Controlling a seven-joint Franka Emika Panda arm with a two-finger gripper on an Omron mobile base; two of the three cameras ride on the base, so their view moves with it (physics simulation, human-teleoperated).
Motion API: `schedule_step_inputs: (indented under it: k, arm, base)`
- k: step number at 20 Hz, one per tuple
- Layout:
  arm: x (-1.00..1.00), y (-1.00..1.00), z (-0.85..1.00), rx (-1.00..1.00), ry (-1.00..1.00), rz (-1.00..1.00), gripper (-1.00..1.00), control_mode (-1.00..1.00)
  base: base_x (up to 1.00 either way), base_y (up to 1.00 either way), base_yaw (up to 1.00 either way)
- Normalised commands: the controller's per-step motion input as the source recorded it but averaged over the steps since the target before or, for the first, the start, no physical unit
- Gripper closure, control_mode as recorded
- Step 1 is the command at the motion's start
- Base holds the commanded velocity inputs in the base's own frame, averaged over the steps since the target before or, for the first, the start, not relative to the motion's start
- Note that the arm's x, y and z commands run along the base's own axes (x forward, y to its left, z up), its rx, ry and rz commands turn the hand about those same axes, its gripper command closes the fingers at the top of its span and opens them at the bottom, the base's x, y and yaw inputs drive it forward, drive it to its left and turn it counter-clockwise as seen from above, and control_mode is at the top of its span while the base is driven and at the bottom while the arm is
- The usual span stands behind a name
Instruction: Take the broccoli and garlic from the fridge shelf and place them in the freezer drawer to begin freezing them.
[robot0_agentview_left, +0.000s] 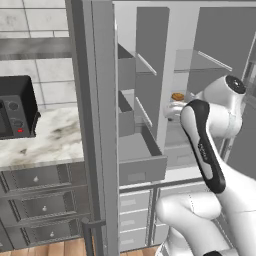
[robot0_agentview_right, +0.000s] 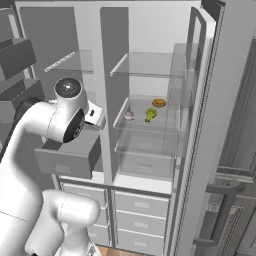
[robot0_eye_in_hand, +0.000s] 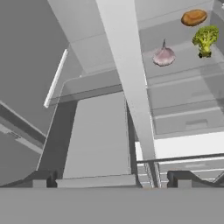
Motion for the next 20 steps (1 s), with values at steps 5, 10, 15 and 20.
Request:
schedule_step_inputs:
  k: [5,10,15,20]
  arm:
    - [0.08,0.99,0.0,0.13,-0.01,0.1,-1.0,-1.0]
    - [0.06,0.94,0.0,0.04,-0.03,0.2,-1.0,-1.0]
    - [0.01,0.74,0.02,0.03,-0.06,0.14,-1.0,-1.0]
    - [-0.09,-0.02,0.16,-0.04,-0.12,-0.01,-1.0,-1.0]
  base:
    - [0.0,0.0,0.0]
    - [0.0,0.0,0.0]
    - [0.0,0.0,0.0]
    - [0.0,0.0,0.0]
